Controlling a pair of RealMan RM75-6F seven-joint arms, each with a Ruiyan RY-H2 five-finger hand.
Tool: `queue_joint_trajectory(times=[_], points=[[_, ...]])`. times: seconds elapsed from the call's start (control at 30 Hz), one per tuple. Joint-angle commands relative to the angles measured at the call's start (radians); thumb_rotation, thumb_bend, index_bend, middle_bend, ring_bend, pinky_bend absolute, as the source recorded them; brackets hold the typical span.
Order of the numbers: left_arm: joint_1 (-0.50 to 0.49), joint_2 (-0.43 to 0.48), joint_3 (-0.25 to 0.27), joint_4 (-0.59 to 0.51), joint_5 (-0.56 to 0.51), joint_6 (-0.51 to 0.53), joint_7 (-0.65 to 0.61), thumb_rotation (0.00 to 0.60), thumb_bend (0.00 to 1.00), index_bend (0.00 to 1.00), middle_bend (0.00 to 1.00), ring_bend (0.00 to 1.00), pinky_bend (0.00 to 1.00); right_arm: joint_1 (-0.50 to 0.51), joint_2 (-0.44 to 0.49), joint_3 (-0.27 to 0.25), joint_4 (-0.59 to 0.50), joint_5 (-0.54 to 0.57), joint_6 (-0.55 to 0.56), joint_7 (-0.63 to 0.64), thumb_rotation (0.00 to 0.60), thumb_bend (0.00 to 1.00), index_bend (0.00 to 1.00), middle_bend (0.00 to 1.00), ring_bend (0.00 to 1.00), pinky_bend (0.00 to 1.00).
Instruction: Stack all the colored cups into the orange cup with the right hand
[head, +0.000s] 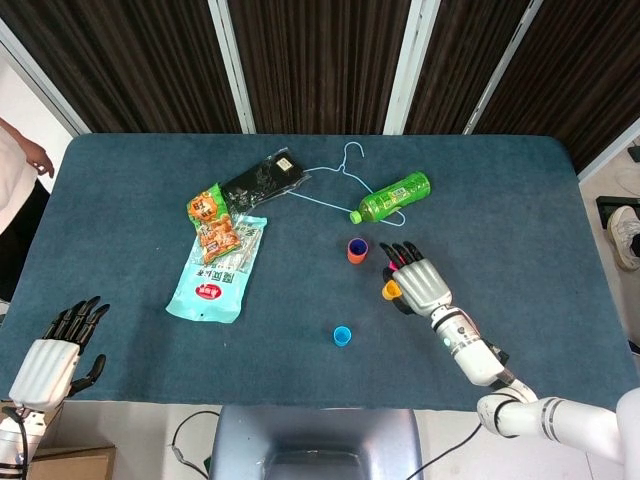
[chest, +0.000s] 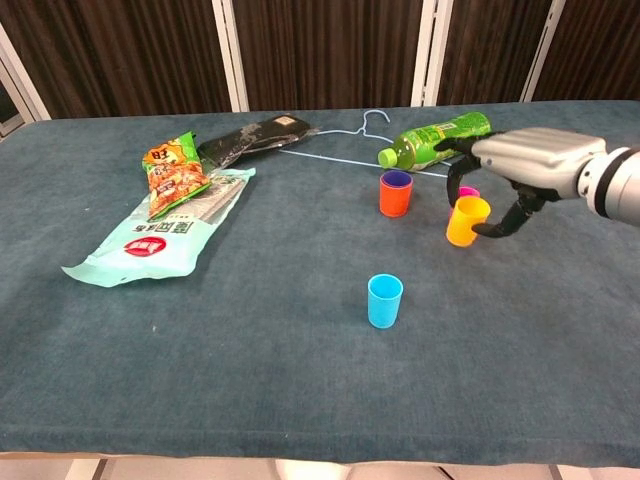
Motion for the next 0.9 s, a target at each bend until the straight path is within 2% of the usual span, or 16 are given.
queue_joint_trajectory(times=[0.03, 0.17, 0.37, 0.63, 0.9], points=[[-0.002, -0.002, 0.0, 0.0, -0.002, -0.005, 0.004, 0.6, 0.44, 0.0, 0.0, 0.0, 0.13, 0.014, -0.038, 0.089, 0.006, 0.008, 0.067, 0.055, 0.6, 0.45, 0.68, 0.03, 0.0, 0.0], [-0.006, -0.006, -0.003, 0.003, -0.008, -0.012, 0.013, 0.6, 0.44, 0.0, 0.0, 0.0, 0.13, 0.075, -0.114, 0.172, 0.077, 0.057, 0.082, 0.015, 0.6, 0.45, 0.67, 0.03, 0.0, 0.0], [-0.005, -0.005, -0.007, 0.005, -0.017, -0.01, 0.008, 0.6, 0.44, 0.0, 0.0, 0.0, 0.13, 0.173, -0.237, 0.231, 0.224, 0.202, 0.028, -0.13, 0.6, 0.45, 0.67, 0.03, 0.0, 0.0], [-0.003, 0.007, -0.008, 0.004, -0.023, -0.009, -0.013, 0.6, 0.44, 0.0, 0.0, 0.0, 0.13, 0.221, -0.325, 0.231, 0.348, 0.238, -0.004, -0.144, 0.6, 0.45, 0.67, 0.03, 0.0, 0.0], [0.001, 0.01, -0.005, 0.002, -0.017, -0.002, -0.016, 0.6, 0.44, 0.0, 0.0, 0.0, 0.13, 0.221, -0.336, 0.222, 0.367, 0.247, -0.001, -0.156, 0.6, 0.45, 0.67, 0.03, 0.0, 0.0]])
